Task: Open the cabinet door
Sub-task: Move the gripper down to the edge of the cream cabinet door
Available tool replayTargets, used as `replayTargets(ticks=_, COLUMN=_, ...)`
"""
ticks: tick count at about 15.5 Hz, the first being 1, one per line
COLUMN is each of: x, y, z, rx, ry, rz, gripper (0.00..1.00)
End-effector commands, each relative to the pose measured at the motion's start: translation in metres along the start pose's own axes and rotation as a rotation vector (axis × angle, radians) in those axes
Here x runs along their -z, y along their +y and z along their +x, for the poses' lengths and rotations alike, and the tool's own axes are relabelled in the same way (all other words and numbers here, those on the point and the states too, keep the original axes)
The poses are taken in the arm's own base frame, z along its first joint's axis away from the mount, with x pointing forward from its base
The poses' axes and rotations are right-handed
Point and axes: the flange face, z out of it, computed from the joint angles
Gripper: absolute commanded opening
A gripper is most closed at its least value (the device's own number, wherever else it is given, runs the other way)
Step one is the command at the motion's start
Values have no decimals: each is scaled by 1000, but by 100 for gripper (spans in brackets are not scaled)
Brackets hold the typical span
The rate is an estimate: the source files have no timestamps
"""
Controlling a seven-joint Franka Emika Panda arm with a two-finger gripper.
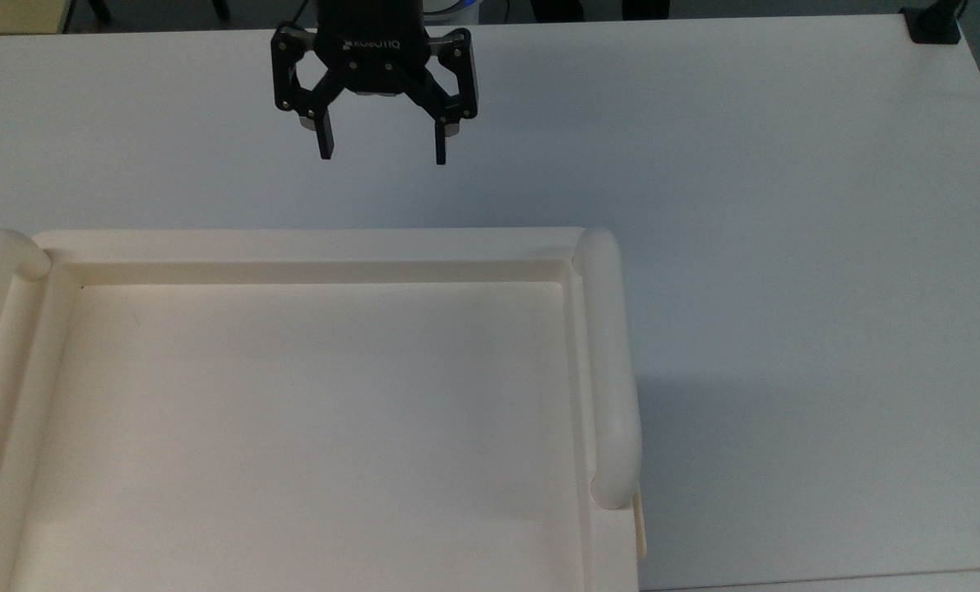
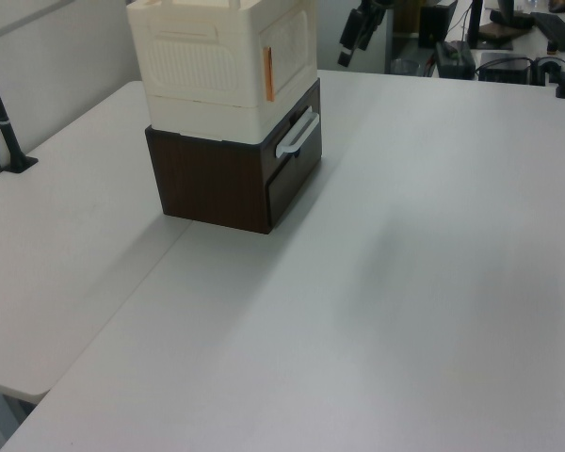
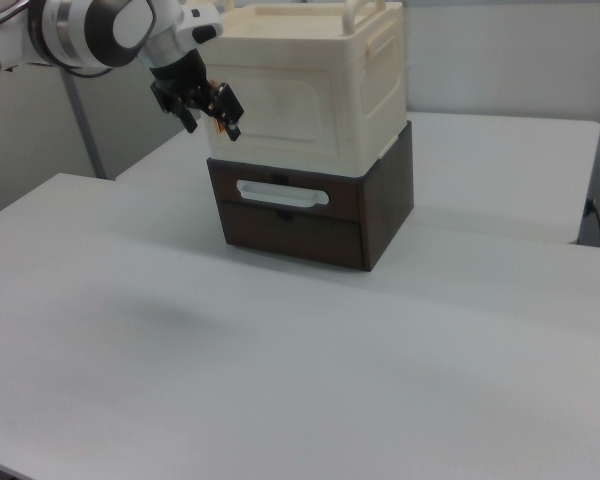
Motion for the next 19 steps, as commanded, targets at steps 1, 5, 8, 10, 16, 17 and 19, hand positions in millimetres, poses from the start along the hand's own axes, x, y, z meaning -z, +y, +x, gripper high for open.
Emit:
replayTargets(ticks=1, x=-2, y=-23, z=22, rx=-44, ry=84, rz=15, gripper=100)
replayTargets(ticks=5, x=-10, y=-47, z=34, rx=-15, ry=206, rz=41, gripper=100)
replayTargets(ticks=8, x=-18, y=-64, z=39, rx=18, ry=264, rz=42, gripper=100)
replayTargets(ticks=10, x=-23, y=-72, z=40, rx=49, ry=280, rz=28, gripper=100)
replayTargets(ticks=16, x=-29, y=-88, z=42, rx=101, ry=337, rz=10, gripper=100)
replayTargets(ticks=17, x=-30, y=-89, z=42, rx=120, ry=345, rz=-9, gripper=97)
replayTargets(ticks=19, x=-34, y=-90, z=43, rx=132, ry=355, rz=-21, gripper=92)
